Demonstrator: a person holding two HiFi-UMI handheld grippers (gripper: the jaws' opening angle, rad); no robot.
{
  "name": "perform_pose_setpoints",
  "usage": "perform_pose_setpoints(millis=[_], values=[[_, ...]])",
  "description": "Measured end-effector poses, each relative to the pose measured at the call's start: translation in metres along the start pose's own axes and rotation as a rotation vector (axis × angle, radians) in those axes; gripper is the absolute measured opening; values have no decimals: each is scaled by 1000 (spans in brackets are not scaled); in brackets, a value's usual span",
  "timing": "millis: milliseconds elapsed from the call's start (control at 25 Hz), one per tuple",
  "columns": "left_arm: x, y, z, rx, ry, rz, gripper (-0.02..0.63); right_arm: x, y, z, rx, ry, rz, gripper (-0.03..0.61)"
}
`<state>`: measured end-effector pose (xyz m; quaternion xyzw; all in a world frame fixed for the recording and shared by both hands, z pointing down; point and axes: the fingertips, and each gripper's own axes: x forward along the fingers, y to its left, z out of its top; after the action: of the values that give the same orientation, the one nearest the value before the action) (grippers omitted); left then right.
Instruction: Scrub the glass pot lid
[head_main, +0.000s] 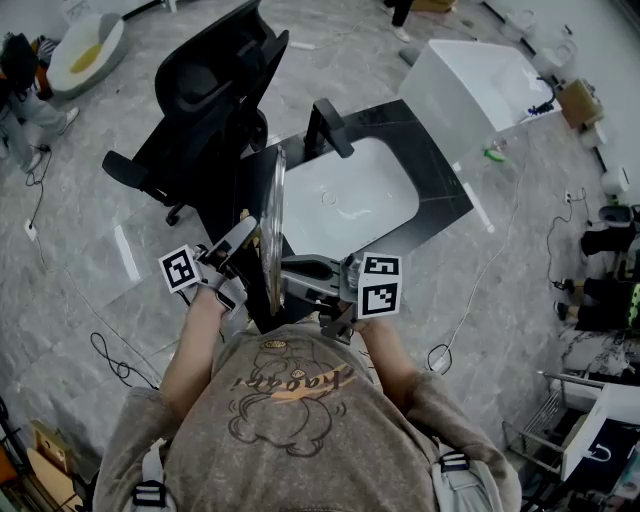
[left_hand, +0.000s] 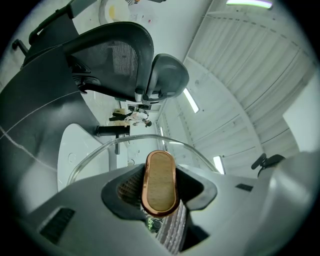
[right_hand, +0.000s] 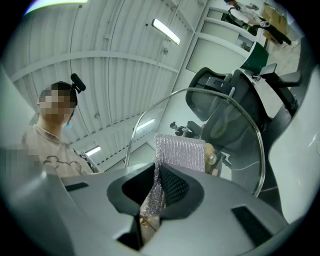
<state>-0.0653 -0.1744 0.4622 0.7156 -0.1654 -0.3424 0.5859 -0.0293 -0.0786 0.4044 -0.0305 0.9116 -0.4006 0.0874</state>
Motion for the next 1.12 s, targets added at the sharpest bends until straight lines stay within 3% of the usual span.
perform_pose_setpoints(millis=[240,440,960,1120], values=[[3,5,-12,-10,33,7,178,-4,-13,34,-7,-102,-34,54],[3,5,-11,-5,28,17,178,-6,-15,38,-30,-111,-52,54],[-29,-4,25,17,-79,15,178,-68,-47,59,-50,-215,-214,54],[-41,-2,35,61,-99,61,178,-91,-61,59,-39,-242,-279,54]])
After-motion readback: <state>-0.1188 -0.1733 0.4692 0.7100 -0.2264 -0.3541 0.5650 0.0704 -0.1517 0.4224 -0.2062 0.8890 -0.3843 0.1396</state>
